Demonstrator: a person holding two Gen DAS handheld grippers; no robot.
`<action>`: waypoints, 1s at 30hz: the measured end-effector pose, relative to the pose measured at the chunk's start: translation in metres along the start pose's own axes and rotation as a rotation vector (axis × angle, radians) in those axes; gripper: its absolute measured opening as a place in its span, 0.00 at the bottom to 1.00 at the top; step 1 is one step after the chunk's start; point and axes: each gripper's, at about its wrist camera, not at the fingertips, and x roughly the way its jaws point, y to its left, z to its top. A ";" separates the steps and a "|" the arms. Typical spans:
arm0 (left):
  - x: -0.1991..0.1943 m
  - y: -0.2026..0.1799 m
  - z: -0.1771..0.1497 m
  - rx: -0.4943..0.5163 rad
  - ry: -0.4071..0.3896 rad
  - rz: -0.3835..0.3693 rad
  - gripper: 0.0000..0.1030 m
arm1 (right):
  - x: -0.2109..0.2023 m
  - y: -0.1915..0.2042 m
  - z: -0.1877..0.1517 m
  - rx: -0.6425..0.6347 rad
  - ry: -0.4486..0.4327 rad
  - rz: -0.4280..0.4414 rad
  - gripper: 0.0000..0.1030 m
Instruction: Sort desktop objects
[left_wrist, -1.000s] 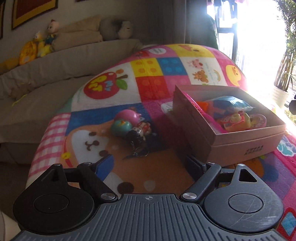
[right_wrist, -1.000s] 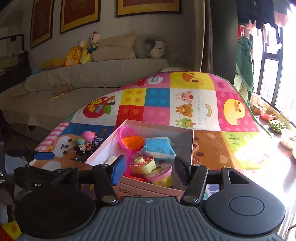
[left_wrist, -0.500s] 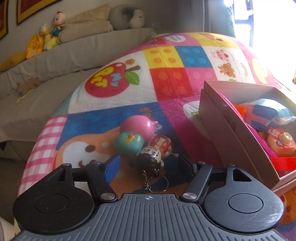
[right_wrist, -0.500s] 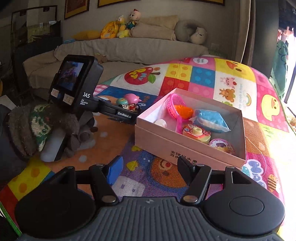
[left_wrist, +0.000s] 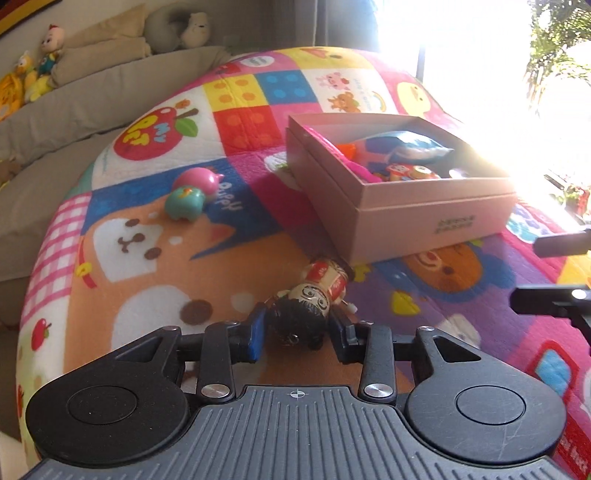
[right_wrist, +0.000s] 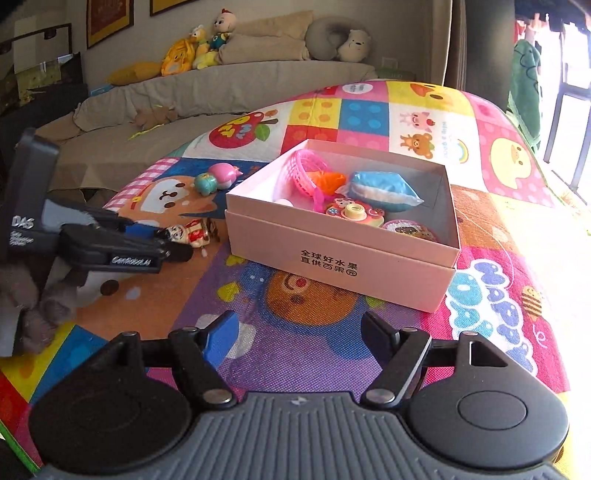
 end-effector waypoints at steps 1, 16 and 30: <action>-0.005 -0.008 -0.005 0.007 0.003 -0.039 0.44 | 0.001 -0.003 -0.001 0.015 0.001 -0.010 0.75; 0.046 0.059 0.072 -0.159 -0.117 0.306 0.86 | 0.014 -0.020 -0.030 0.078 0.033 -0.117 0.86; 0.100 0.071 0.085 -0.141 -0.021 0.312 0.55 | 0.021 -0.020 -0.031 0.082 0.061 -0.096 1.00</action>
